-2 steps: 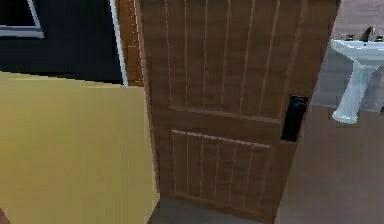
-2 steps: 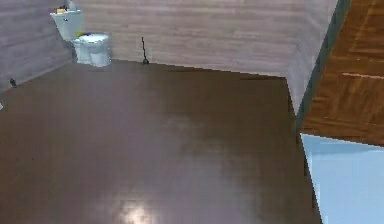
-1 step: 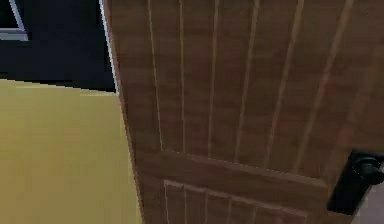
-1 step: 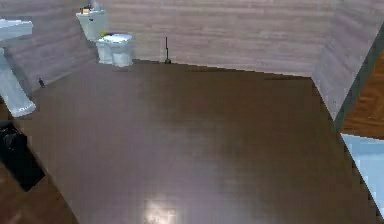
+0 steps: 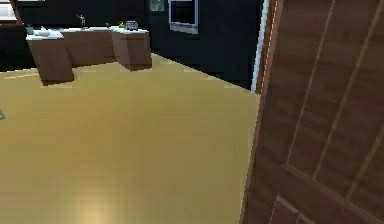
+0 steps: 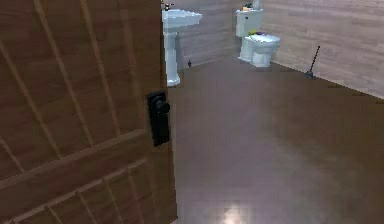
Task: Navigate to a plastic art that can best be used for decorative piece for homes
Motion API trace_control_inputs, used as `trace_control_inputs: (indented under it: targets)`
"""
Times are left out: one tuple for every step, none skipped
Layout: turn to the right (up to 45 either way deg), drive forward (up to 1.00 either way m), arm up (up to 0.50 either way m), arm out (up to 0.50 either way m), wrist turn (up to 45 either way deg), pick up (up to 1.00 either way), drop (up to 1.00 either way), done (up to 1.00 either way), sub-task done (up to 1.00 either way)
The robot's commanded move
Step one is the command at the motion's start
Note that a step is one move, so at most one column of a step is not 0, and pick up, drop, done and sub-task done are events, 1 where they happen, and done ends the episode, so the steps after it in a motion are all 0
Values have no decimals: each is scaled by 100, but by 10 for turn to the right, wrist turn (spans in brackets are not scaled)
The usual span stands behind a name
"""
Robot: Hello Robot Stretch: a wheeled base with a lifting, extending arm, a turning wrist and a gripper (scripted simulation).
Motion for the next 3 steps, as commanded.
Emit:
trace_control_inputs:
  targets:
    - [0,30,0,0,0,0,0,0,0]
    - [-450,0,0,0,0,0,0,0,0]
    - [-90,0,0,0,0,0,0,0,0]
